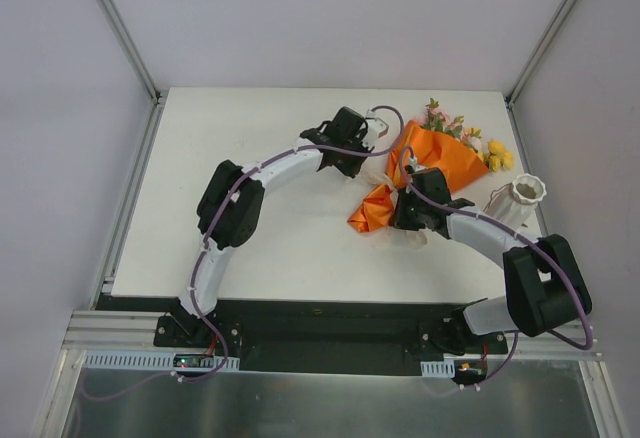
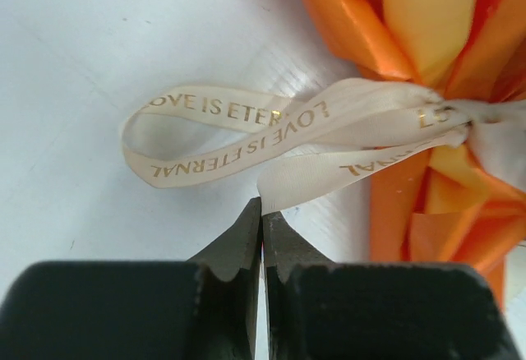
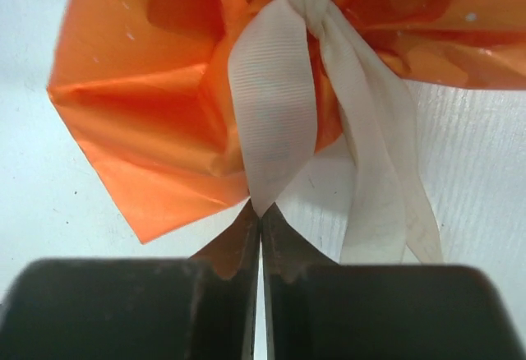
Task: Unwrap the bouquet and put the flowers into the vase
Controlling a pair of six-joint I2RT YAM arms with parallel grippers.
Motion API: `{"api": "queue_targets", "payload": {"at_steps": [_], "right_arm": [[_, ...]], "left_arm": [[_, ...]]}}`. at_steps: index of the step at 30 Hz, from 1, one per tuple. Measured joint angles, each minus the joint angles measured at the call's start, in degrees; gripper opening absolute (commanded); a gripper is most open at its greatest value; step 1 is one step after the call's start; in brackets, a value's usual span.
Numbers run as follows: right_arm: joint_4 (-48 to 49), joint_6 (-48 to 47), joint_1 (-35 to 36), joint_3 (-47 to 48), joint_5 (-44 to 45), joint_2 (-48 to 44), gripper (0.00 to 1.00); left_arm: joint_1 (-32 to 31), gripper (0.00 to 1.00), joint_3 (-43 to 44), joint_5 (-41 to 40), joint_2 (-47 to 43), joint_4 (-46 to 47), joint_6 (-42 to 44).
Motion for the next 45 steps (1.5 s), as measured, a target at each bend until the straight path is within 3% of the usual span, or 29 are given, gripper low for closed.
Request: {"api": "queue_targets", "payload": {"at_steps": [5,11,22,31,45], "right_arm": [[-0.26,0.11,0.28,0.02,1.86,-0.52,0.01],[-5.31,0.74,1.79,1.29,9.99,-4.87,0.01],[-14.21,3.15,2.03,5.66,17.14,-20.74,0.01],[-23.15,1.53,1.57,13.86,24.46,-30.53,0.01],[-32.68,-3.34,-0.66,25.73,31.52,-40.19,0.01]], "left_arm": [[0.0,0.0,-0.63,-3.1,-3.89,0.09,-5.64],[-0.02,0.0,-3.39,-11.37,-8.59,0.02,-11.15],[0.15,0.0,-5.81,-21.51,-22.45,-3.19,-21.99],[1.49,0.0,-8.24,-25.35,-36.7,-4.44,-24.5],[14.73,0.0,-18.99,-29.4,-47.06,-5.62,-31.47]]}}
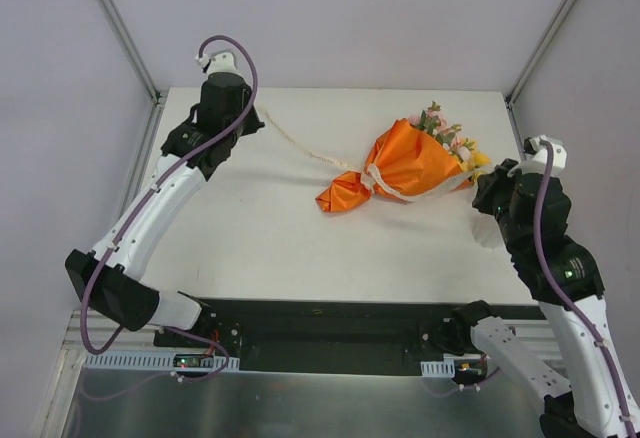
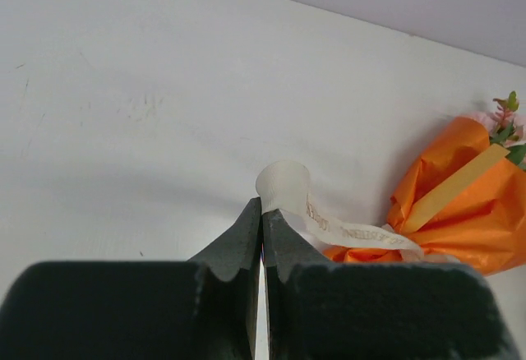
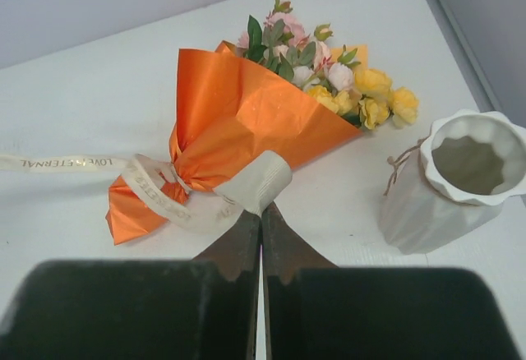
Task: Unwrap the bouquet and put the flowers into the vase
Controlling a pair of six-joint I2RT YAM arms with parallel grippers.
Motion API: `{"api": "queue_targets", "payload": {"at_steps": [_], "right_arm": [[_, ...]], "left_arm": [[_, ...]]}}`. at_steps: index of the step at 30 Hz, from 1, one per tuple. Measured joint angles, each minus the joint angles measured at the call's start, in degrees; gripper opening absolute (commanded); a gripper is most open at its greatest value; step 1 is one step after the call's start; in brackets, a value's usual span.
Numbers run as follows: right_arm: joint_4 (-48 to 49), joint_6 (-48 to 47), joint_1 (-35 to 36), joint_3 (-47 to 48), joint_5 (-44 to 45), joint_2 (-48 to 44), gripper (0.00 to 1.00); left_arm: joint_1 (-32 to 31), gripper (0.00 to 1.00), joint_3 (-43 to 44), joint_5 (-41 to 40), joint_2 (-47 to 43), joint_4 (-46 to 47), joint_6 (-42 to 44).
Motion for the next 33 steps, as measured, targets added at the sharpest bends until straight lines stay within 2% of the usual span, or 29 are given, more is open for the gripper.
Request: {"api": "queue_targets", "payload": {"at_steps": [11,14,18,24,33], "right_arm": [[-2.23,-2.97,-0.02,1.33,-1.44,-7.21,0.01],[-2.49,-4.83,-0.07,1.33,-4.98,-9.46,0.01],[-2.93,-7.69,-0.11,1.31,-14.86,-13.09,0.03],[-6.03,-7.15,-0.11,-2.03,-25.0,-14.91,0.04],[-17.75,-0.79,-0.11,-8.55,-27.02,-14.88,0.04]], "left_arm": [[0.81,0.0,-0.28,-0.76,-5.33,-0.11,-2.86],[0.94,0.0,-0.26,-1.68,-5.33,-0.13,-2.78],[1.2,0.0,0.42,-1.6,-5.22,-0.26,-2.49],[1.55,0.0,3.08,0.83,-2.54,-0.28,-2.12],[1.95,0.0,7.96,4.66,4.83,-0.35,-0.31]]}}
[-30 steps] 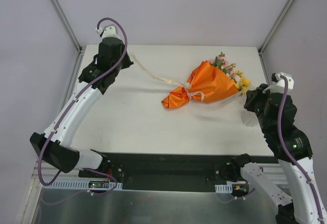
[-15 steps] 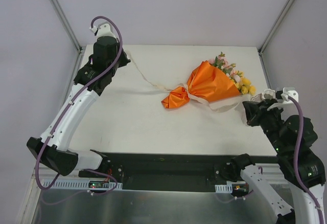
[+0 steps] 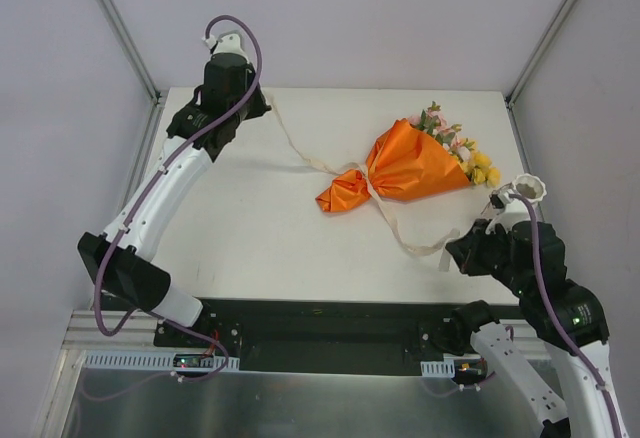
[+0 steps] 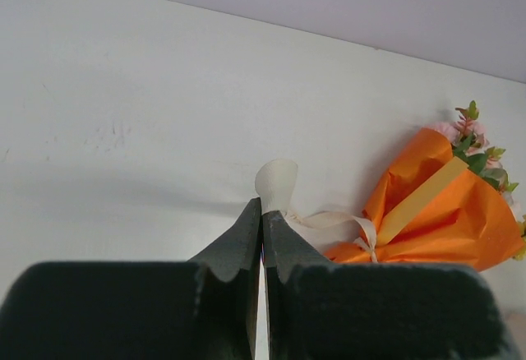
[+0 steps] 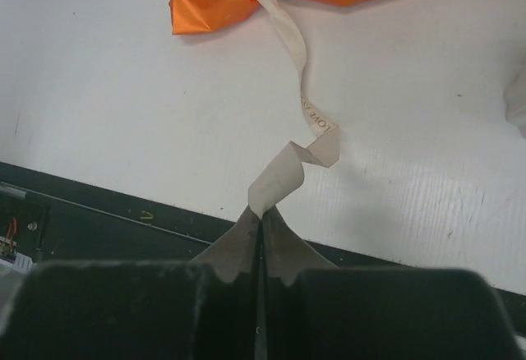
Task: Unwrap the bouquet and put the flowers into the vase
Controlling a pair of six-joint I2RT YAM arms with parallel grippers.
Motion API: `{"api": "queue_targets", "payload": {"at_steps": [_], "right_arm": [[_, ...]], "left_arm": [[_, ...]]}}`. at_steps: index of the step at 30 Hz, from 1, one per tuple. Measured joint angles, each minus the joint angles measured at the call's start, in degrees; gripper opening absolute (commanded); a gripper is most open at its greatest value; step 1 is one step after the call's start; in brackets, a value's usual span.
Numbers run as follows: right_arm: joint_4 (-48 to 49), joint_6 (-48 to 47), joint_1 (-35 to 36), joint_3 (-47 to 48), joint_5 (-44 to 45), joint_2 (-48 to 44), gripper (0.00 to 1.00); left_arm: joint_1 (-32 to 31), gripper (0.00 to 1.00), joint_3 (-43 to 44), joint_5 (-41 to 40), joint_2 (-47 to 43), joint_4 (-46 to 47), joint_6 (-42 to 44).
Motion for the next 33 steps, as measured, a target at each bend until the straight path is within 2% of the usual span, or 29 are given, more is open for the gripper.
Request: {"api": "queue_targets", "payload": {"at_steps": [2,3,4,5,6,7,8,10,13,16,17,19,20,23,28,33], "right_arm": [[-1.73,1.42,0.0,-0.68,0.24,-0.61,0.07],[-2.47,2.01,0.0,-1.05,0.39,-1.25,0.16],[-3.3,2.71,0.0,-1.33,0.61,-2.01,0.25],[-4.07,3.41,0.0,-1.57,0.87,-2.84,0.4],[-4.96,4.02,0.0,-1.73,1.11,-3.58,0.48],[-5.6,4.83,0.0,-1.77,1.49,-4.02,0.55],[-6.34,5.18,0.0,-1.81,1.97,-4.37,0.67],[-6.64,5.95,0.0,-2.21,2.62,-4.48,0.73],[-4.94,6.1,0.0,-3.5,2.45,-3.45,0.74],[-0.61,5.66,0.0,-3.58,1.77,2.12,0.74],[0.85,5.44,0.0,-3.21,1.81,5.4,0.69],[4.57,4.94,0.0,-2.21,1.95,12.59,0.61],[6.75,4.9,0.0,-1.33,2.1,17.0,0.52],[14.38,5.22,0.0,1.84,1.7,30.01,0.45],[26.53,8.28,0.0,5.42,-0.83,46.47,0.38],[38.21,11.98,0.07,8.96,-0.02,59.8,0.34]], "left_arm": [[0.7,0.0,1.09,0.22,1.4,0.0,0.2],[1.18,0.24,1.92,0.55,2.34,-0.02,0.22],[1.62,0.42,2.58,0.85,3.13,0.0,0.33],[2.19,0.64,3.76,1.44,4.26,-0.2,0.66],[2.4,0.79,4.5,1.84,5.03,-0.26,1.42],[2.69,0.83,5.25,2.82,5.81,-0.42,1.86],[3.04,0.84,5.81,4.0,6.45,-0.52,2.08],[3.19,0.88,6.47,7.48,6.99,-0.81,2.12],[3.23,0.89,6.47,14.05,6.88,-1.01,1.81],[3.19,0.81,5.55,21.75,6.54,-0.85,1.14],[3.15,0.74,4.76,24.74,6.32,-0.57,0.92],[2.75,0.67,2.25,30.38,5.68,-0.07,0.15],[2.38,0.61,0.9,32.41,5.55,0.37,-0.24],[0.59,0.54,-2.95,37.86,5.81,1.42,-1.53],[-2.58,0.53,-4.46,43.95,11.21,5.35,-5.03],[-4.2,0.56,-3.89,50.45,21.99,10.54,-10.95]]}}
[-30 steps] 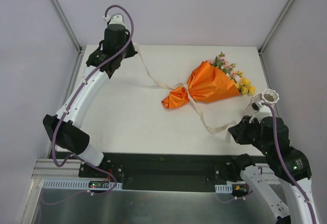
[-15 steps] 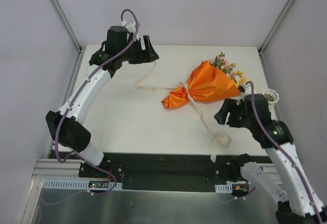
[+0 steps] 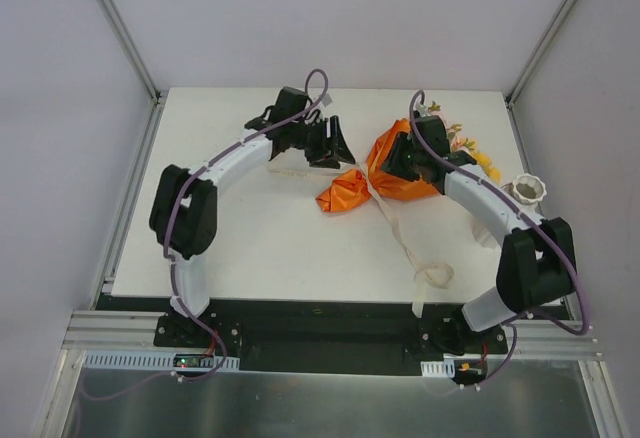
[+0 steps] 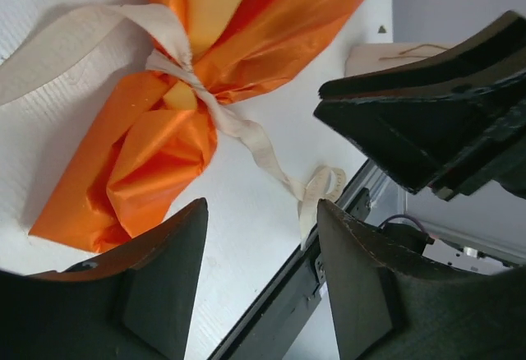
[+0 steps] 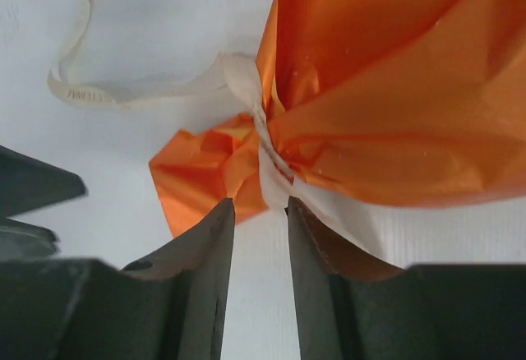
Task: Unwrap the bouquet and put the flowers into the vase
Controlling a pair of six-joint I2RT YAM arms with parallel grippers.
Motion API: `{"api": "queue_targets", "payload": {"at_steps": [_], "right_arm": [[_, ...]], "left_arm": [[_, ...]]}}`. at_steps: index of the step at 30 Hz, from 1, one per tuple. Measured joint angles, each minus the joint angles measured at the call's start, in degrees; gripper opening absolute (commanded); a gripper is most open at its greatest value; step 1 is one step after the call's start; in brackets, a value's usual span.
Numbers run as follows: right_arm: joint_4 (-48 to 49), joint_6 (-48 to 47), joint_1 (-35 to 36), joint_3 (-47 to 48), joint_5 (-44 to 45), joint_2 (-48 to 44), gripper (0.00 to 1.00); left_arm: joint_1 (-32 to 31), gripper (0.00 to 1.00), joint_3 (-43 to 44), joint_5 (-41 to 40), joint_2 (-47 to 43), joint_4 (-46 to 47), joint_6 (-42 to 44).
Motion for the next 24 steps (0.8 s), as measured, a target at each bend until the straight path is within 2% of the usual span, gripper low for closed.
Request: {"api": "queue_targets", "payload": {"at_steps": [7,14,19,24], "right_arm": [[15.21,2.12,0.76,-3.52,5.62,8.04,0.34],[21.77,0.55,2.8,-4.55,7.32,12.46,0.27],[25.03,1.27,2.8,-5.51,5.95,14.56,0.2],[26.97,2.43,2.82,-6.86,5.77,14.8,0.19]], "left_arm": [[-0.07,0.57,1.49,3.69,11.32,1.05,-4.55],[-0.07,0.45,4.92,3.63,14.4,1.29,-4.35],[-0.09,0.47,5.31,3.65,15.19,0.46,-4.07],[-0.5,0.48,5.31,2.51,15.04,-0.72,-2.16]]}}
